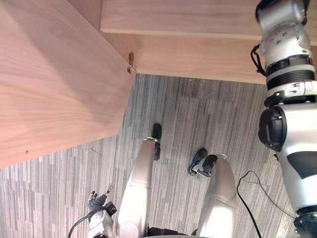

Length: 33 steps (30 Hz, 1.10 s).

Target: Walk over to the cabinet, pick up the folder, carry it to the office cabinet, place the folder inside the office cabinet, then close the office cabinet door

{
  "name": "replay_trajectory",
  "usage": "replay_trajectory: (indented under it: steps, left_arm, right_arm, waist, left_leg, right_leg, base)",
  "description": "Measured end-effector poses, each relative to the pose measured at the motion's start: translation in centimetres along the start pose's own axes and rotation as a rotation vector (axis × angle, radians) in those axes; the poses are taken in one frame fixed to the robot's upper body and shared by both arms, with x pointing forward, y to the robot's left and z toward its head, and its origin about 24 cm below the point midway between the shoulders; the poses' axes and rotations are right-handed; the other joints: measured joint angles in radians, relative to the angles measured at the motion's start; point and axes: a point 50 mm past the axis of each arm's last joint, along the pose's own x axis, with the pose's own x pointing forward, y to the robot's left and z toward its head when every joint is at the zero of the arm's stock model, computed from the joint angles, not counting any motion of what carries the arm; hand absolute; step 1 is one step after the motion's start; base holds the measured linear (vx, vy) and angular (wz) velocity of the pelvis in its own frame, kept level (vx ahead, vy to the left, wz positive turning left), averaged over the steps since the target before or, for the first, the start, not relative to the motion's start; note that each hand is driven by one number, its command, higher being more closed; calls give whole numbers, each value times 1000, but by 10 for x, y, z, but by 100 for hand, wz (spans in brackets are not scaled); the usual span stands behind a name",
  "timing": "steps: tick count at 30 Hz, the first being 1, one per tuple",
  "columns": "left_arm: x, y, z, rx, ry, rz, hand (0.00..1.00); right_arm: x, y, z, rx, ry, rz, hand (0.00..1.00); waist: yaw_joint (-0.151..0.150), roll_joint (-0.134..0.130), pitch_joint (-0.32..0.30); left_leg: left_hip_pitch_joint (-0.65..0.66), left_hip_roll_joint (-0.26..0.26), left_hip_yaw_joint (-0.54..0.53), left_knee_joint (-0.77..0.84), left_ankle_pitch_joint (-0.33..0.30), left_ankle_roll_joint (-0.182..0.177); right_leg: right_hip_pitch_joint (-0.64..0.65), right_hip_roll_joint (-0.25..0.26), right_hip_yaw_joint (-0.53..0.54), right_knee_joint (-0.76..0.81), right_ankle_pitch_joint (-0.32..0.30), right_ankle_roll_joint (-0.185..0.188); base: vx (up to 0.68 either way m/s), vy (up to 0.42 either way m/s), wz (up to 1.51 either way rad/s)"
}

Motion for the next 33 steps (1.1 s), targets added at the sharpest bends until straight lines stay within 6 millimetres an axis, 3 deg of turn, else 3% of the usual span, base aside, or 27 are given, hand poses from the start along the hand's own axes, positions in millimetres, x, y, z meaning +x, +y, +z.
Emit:
replay_trajectory:
  steps: [2,8,16,26,33]
  left_arm:
    - [1,-1,7,39,-31,-30,0]
    - [2,11,21,127,-114,-66,0]
    - [-7,25,3,233,-88,-104,0]
    - [-9,25,-1,259,-80,-131,0]
    - [-11,18,-3,285,-78,-168,0]
  right_arm:
    - [-1,-12,-20,-149,82,-16,0]
    - [-8,-38,-55,-369,198,-25,0]
    - [-19,-65,-86,-514,300,-44,0]
    - [-33,-80,-116,-582,400,-66,0]
    - [-45,-74,-141,-635,452,-25,0]
  waist:
    - [0,-2,-1]
    - [-6,-5,-4]
    - [-9,-13,-45]
    - [-10,-13,-83]
    - [-11,-10,-110]
  left_leg:
    - [64,3,4,-80,28,1]
    - [275,-1,13,-322,118,-1]
    - [490,-3,18,-619,240,-8]
    - [611,18,29,-830,332,-24]
    - [647,18,46,-887,353,-29]
  right_leg:
    - [56,5,-17,-66,27,-25]
    - [242,14,-64,-244,83,-32]
    - [399,36,-104,-422,138,-31]
    - [457,70,-116,-515,170,-35]
    - [464,70,-111,-525,170,-35]
  base:
    - [38,-28,-1]
    - [54,-13,7]
    - [75,-4,4]
    - [73,-49,-5]
    - [66,-23,-4]
